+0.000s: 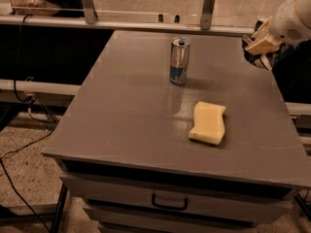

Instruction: Move blue chip bag near sponge

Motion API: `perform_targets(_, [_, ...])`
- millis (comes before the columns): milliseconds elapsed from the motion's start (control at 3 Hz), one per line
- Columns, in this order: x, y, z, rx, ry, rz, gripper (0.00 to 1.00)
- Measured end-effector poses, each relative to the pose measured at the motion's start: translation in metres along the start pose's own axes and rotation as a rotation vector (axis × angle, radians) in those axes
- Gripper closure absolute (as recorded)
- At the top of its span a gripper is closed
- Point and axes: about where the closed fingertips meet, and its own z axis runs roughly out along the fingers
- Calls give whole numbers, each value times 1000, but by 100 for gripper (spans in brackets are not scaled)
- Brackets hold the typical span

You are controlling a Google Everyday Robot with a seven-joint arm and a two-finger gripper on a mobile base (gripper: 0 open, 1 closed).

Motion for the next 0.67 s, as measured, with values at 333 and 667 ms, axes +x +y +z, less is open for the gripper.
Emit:
perform_targets(333, [-5, 24, -43, 8, -82, -19, 100])
perform_targets(667, [-3, 62, -67, -50, -184, -23, 100])
